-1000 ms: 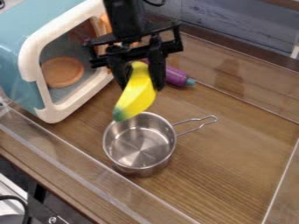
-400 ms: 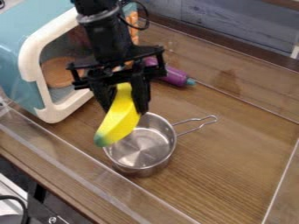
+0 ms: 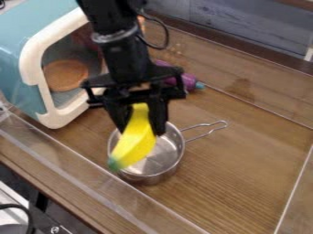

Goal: Put the banana in the silver pot

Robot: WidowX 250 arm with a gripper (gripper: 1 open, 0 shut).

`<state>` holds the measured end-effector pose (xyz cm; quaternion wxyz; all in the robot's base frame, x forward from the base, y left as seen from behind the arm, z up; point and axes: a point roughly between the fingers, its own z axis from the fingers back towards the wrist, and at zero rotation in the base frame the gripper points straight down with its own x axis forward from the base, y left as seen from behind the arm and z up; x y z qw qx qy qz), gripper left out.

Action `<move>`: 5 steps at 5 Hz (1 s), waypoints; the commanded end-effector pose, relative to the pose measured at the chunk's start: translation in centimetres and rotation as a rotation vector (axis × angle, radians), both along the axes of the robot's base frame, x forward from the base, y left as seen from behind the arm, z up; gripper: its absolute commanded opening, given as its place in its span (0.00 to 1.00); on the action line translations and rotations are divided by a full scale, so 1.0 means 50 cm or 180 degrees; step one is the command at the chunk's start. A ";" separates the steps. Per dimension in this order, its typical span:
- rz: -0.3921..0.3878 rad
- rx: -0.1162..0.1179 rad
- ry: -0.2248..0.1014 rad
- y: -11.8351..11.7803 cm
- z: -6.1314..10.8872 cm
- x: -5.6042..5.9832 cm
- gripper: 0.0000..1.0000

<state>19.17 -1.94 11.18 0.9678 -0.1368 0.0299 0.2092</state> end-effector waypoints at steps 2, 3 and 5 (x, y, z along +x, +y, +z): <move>-0.0412 0.0030 -0.0152 0.013 -0.071 0.021 0.00; -0.0399 0.0035 -0.0165 0.009 -0.068 0.023 0.00; -0.0324 0.0043 -0.0159 0.007 -0.073 0.023 0.00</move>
